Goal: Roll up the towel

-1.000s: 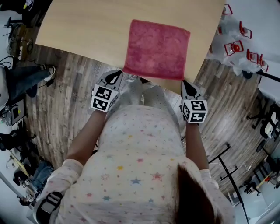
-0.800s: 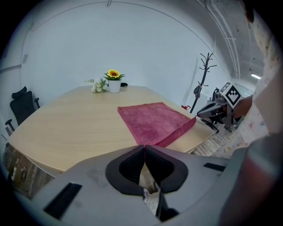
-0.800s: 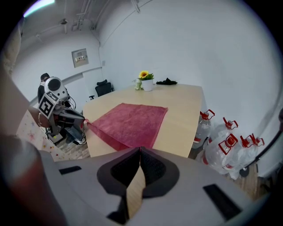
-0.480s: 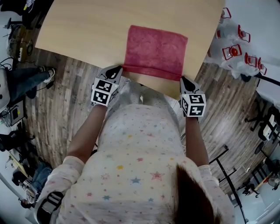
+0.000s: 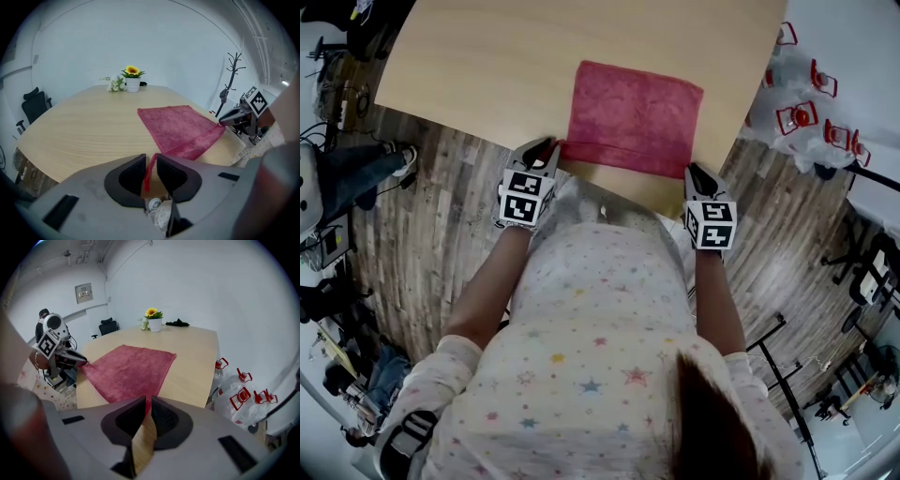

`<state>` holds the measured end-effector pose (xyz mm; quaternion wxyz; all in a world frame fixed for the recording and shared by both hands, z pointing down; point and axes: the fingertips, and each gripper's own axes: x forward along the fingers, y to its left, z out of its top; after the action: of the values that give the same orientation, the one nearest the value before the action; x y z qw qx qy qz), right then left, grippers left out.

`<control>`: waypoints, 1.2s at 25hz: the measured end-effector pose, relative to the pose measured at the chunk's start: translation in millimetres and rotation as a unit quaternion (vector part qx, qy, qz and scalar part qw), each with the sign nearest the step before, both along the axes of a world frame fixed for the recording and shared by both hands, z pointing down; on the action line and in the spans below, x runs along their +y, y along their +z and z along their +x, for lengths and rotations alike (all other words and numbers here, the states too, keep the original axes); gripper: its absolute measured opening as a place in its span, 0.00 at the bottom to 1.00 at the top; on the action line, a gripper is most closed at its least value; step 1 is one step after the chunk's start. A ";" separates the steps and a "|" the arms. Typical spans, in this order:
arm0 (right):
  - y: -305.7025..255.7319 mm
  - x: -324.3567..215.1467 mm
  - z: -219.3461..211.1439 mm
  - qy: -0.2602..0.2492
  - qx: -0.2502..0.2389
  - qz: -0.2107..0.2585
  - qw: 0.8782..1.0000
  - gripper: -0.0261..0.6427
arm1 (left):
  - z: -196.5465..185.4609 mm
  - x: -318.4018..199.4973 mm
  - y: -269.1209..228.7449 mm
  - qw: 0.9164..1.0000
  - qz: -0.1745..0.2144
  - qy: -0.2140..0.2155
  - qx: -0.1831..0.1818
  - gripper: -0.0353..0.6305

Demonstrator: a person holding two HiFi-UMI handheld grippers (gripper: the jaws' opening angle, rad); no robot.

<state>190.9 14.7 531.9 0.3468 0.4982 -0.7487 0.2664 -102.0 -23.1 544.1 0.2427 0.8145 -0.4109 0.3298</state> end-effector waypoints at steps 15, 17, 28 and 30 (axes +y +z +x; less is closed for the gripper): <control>-25.2 14.7 -11.9 -0.003 -0.031 0.030 0.999 0.12 | 18.0 15.8 -30.5 0.995 0.060 0.079 0.028 0.19; -21.6 20.3 -17.4 -0.011 -0.031 0.022 0.999 0.15 | 26.9 24.7 -25.3 0.993 0.044 0.102 0.038 0.20; -16.3 20.2 -41.8 -0.114 -0.001 0.029 0.993 0.23 | 55.5 38.7 -12.1 0.974 0.047 0.220 -0.008 0.29; -11.3 21.1 -44.0 -0.135 0.005 0.021 0.991 0.26 | 57.2 39.5 -9.9 0.972 0.043 0.230 -0.010 0.29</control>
<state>146.9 35.8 520.6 0.3730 0.4015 -0.8125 0.1986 -44.8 16.4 534.2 0.1210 0.8936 -0.2285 0.3669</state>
